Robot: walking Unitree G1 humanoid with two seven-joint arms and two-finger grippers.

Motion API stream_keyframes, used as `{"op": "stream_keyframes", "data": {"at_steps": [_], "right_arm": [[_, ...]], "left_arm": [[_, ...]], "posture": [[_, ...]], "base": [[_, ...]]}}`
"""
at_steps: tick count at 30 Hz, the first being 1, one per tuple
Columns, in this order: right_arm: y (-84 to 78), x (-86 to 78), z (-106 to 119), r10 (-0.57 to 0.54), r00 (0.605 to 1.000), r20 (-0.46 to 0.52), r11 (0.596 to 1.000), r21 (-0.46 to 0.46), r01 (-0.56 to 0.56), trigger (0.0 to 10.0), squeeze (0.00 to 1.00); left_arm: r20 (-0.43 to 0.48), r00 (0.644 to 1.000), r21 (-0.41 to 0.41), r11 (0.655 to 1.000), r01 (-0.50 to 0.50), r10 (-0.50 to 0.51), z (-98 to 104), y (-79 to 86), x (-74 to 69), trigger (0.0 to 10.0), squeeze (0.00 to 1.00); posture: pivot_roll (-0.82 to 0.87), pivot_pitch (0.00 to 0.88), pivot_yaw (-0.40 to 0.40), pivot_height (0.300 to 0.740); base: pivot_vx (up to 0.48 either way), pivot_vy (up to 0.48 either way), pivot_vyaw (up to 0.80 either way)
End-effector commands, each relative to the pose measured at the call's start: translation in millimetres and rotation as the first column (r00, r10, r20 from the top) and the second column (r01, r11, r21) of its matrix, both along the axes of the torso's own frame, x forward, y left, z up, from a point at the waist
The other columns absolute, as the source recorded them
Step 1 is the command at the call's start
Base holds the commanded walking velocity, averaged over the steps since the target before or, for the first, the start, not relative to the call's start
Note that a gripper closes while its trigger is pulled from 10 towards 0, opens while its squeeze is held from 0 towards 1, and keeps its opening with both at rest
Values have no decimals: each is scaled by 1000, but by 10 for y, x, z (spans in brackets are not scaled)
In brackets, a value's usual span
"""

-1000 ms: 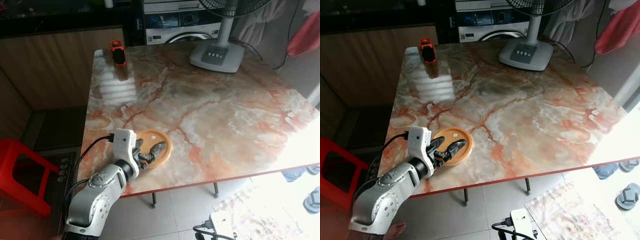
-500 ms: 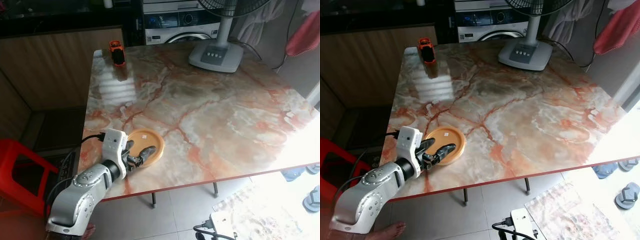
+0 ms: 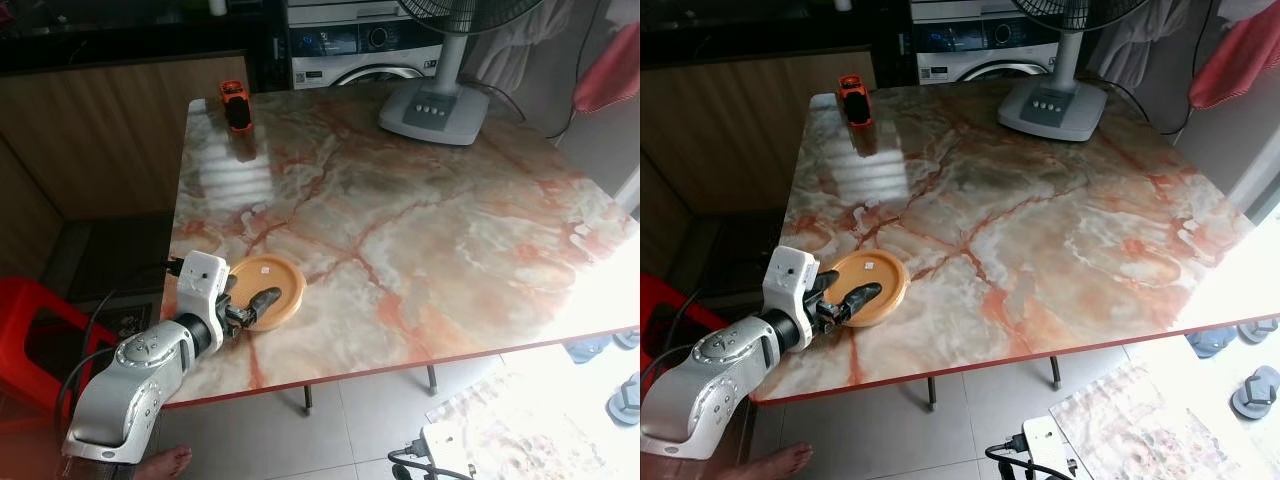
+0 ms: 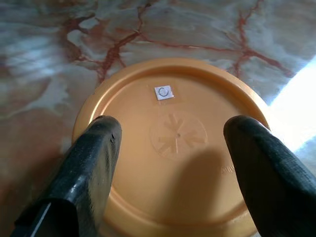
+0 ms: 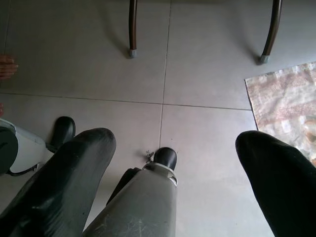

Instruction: Restocking fridge

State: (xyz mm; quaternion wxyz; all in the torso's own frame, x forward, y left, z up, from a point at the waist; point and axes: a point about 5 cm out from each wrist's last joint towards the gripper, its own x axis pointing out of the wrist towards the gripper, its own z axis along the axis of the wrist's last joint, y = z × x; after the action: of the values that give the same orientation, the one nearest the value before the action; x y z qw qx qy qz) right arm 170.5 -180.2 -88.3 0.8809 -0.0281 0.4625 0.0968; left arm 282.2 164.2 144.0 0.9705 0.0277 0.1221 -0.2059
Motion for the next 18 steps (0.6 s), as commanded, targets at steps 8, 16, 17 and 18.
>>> {"op": "stream_keyframes", "data": {"at_steps": [8,16,17,18], "right_arm": [[-13,-20,-9,6,1000,-14,1000,-5,-6,10000,0],[-17,-19,-8,9,1000,-14,1000,-7,-9,10000,0],[-17,-19,-8,9,1000,-14,1000,-6,-10,10000,0],[-16,-18,-8,10,1000,-14,1000,-6,-10,10000,0]], "left_arm": [[52,999,105,994,-21,16,23,95,61,10000,0],[115,993,99,994,-53,41,70,89,119,10000,0],[149,988,89,994,-62,49,105,80,151,10000,0],[163,985,85,994,-67,52,120,79,164,10000,0]], "posture": [[71,62,4,740],[69,62,1,740],[69,62,1,740],[69,62,1,740]], "base": [[0,0,0],[0,0,0],[0,0,0],[0,0,0]]}}
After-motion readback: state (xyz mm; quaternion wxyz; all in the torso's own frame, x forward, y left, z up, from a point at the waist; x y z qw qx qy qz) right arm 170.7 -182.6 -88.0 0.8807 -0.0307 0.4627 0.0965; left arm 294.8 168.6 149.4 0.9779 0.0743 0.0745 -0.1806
